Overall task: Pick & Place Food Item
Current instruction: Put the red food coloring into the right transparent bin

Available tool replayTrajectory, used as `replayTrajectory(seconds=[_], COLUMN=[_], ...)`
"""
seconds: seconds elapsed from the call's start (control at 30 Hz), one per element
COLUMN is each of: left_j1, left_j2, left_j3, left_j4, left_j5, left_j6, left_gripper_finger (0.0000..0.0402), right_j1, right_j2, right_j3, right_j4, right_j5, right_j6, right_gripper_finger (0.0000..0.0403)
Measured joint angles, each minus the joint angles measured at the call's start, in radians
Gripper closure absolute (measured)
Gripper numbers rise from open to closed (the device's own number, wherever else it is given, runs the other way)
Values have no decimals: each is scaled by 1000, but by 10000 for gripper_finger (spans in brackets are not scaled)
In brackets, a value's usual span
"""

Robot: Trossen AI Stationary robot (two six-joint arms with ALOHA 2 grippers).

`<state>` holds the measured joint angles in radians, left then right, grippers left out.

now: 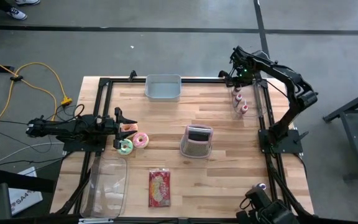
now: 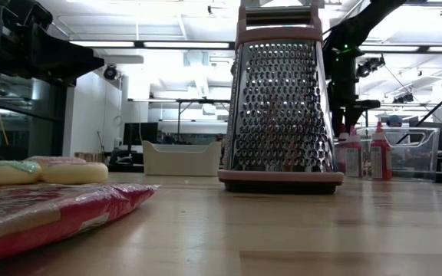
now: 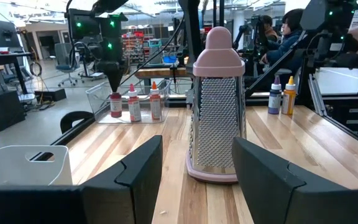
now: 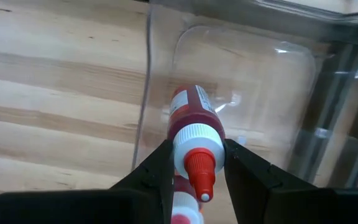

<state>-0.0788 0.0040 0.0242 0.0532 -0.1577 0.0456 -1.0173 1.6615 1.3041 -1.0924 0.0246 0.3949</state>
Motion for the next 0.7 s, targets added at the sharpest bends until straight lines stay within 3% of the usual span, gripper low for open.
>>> replayTrajectory(seconds=[0.47, 0.7], left_j1=[0, 0], left_j2=[0, 0], left_j3=[0, 0], left_j4=[0, 0], left_j5=[0, 0], left_j6=[0, 0], left_gripper_finger=[214, 214], right_j1=[0, 0], right_j2=[53, 57], right_j3=[2, 0], right_j4=[10, 13], right_j5=[-1, -3], right_j6=[19, 3], right_gripper_finger=[293, 263])
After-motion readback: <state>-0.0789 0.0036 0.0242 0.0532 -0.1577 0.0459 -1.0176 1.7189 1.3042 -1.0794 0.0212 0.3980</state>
